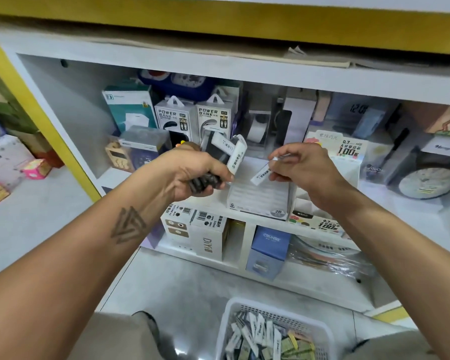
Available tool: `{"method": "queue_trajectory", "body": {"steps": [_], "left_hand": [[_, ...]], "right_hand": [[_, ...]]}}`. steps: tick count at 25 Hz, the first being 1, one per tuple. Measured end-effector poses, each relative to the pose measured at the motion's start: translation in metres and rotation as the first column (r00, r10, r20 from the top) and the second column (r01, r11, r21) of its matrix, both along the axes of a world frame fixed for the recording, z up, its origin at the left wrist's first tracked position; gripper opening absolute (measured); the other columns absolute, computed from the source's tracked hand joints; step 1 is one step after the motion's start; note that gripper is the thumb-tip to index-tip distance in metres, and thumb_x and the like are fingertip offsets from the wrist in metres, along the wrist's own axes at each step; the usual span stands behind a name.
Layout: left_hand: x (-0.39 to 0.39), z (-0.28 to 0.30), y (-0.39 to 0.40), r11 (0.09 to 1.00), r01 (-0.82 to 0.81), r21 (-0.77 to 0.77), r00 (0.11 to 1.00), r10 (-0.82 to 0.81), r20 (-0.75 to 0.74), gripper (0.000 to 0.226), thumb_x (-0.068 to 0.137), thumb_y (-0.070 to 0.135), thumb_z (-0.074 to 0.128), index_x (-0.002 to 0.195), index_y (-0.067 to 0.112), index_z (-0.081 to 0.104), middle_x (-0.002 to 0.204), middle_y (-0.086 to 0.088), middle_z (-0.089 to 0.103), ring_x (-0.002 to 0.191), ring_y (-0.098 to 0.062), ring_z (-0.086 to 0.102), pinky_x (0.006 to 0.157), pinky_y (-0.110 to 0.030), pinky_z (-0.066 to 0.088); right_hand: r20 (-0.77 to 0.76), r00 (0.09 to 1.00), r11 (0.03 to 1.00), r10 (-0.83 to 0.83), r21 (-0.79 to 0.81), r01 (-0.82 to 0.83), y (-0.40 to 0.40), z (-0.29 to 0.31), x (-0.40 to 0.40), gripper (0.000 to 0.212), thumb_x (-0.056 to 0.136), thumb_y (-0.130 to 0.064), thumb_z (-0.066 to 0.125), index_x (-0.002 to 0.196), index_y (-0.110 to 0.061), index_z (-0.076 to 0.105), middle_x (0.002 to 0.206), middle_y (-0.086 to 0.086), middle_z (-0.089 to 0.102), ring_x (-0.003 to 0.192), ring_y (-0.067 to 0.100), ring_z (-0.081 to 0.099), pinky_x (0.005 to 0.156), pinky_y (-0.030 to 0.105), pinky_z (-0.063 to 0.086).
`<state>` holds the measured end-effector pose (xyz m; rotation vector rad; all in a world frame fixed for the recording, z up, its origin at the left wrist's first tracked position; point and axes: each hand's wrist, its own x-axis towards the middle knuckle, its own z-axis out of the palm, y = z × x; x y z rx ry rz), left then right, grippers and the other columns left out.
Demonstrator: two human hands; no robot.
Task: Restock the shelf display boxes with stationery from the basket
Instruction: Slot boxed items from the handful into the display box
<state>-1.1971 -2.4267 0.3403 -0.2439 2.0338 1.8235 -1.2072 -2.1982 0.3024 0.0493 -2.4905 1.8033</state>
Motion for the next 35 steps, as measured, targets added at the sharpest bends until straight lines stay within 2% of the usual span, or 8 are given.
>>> {"method": "queue_trajectory", "body": {"steps": [8, 15, 22, 25, 28, 31, 33, 35], "left_hand": [[-0.003, -0.003, -0.002, 0.999, 0.045, -0.027, 0.998, -0.044, 0.041, 0.027, 0.073, -0.011, 0.074, 0.092, 0.002, 0.059, 0.062, -0.012, 0.065, 0.053, -0.019, 0.063, 0.041, -0.020, 0.041], [-0.004, -0.007, -0.009, 0.998, 0.039, -0.042, 0.999, -0.038, 0.030, 0.023, 0.073, -0.012, 0.074, 0.080, 0.004, 0.058, 0.060, -0.011, 0.063, 0.054, -0.019, 0.062, 0.041, -0.020, 0.039], [-0.006, -0.011, -0.007, 0.998, 0.032, -0.046, 0.998, -0.030, 0.053, 0.028, 0.070, -0.009, 0.077, 0.090, 0.002, 0.061, 0.070, -0.016, 0.064, 0.054, -0.019, 0.064, 0.039, -0.020, 0.041], [-0.006, -0.013, -0.004, 0.998, 0.030, -0.048, 0.998, -0.028, 0.052, 0.028, 0.071, -0.008, 0.077, 0.091, 0.002, 0.060, 0.067, -0.014, 0.064, 0.053, -0.019, 0.063, 0.039, -0.019, 0.042], [-0.005, -0.013, -0.001, 0.998, 0.033, -0.049, 0.998, -0.031, 0.051, 0.029, 0.072, -0.008, 0.077, 0.092, 0.001, 0.059, 0.063, -0.012, 0.065, 0.053, -0.018, 0.063, 0.039, -0.019, 0.043], [-0.004, -0.015, 0.004, 0.997, 0.031, -0.065, 0.999, -0.028, 0.038, 0.028, 0.071, -0.009, 0.078, 0.092, -0.001, 0.061, 0.069, -0.017, 0.064, 0.054, -0.020, 0.063, 0.040, -0.020, 0.043], [-0.003, -0.016, 0.009, 0.995, 0.064, -0.082, 0.997, -0.060, 0.046, 0.028, 0.072, -0.008, 0.077, 0.096, -0.002, 0.063, 0.075, -0.018, 0.064, 0.055, -0.020, 0.062, 0.040, -0.021, 0.043], [-0.002, -0.019, 0.015, 0.992, 0.084, -0.090, 0.995, -0.079, 0.061, 0.023, 0.073, -0.007, 0.077, 0.089, 0.001, 0.062, 0.072, -0.016, 0.064, 0.052, -0.018, 0.062, 0.041, -0.020, 0.043]], "right_hand": [[-0.175, 0.976, 0.923, 0.128, 0.381, -0.052, -0.026, -0.034, 0.000, 0.019, 0.092, -0.006, 0.069, 0.094, -0.024, 0.063, 0.086, 0.000, 0.069, 0.066, 0.013, 0.072, 0.071, 0.042, 0.062], [-0.253, 0.942, 0.841, 0.219, 0.539, -0.050, -0.039, -0.044, -0.003, 0.021, 0.092, -0.006, 0.066, 0.093, -0.026, 0.058, 0.081, -0.006, 0.067, 0.071, 0.000, 0.065, 0.070, 0.030, 0.056], [-0.229, 0.910, 0.696, 0.346, 0.713, -0.085, -0.045, -0.039, 0.006, 0.022, 0.095, -0.023, 0.062, 0.116, -0.022, 0.067, 0.100, 0.001, 0.073, 0.092, 0.026, 0.067, 0.080, 0.036, 0.053], [-0.009, 0.957, 0.495, 0.291, 0.857, -0.142, -0.039, -0.040, 0.014, 0.051, 0.090, -0.039, 0.069, 0.130, -0.028, 0.040, 0.102, 0.001, 0.068, 0.090, 0.029, 0.066, 0.078, 0.042, 0.056], [0.086, 0.952, 0.352, 0.292, 0.916, -0.191, -0.037, -0.046, 0.020, 0.040, 0.094, -0.025, 0.063, 0.126, -0.023, 0.039, 0.099, 0.004, 0.067, 0.086, 0.031, 0.065, 0.075, 0.045, 0.056], [0.023, 0.979, 0.685, 0.202, 0.711, -0.158, -0.029, -0.029, 0.014, 0.039, 0.093, -0.020, 0.064, 0.129, -0.023, 0.048, 0.103, -0.003, 0.069, 0.088, 0.021, 0.068, 0.079, 0.040, 0.057], [-0.077, 0.996, 0.953, 0.052, 0.300, -0.027, -0.025, -0.010, 0.010, 0.029, 0.093, -0.009, 0.060, 0.119, -0.021, 0.058, 0.095, -0.001, 0.071, 0.079, 0.014, 0.070, 0.070, 0.033, 0.056], [-0.200, 0.980, 0.998, 0.000, 0.068, 0.013, -0.027, 0.005, 0.012, 0.022, 0.093, -0.010, 0.064, 0.113, -0.020, 0.064, 0.099, 0.007, 0.068, 0.077, 0.011, 0.065, 0.067, 0.024, 0.052]]}}
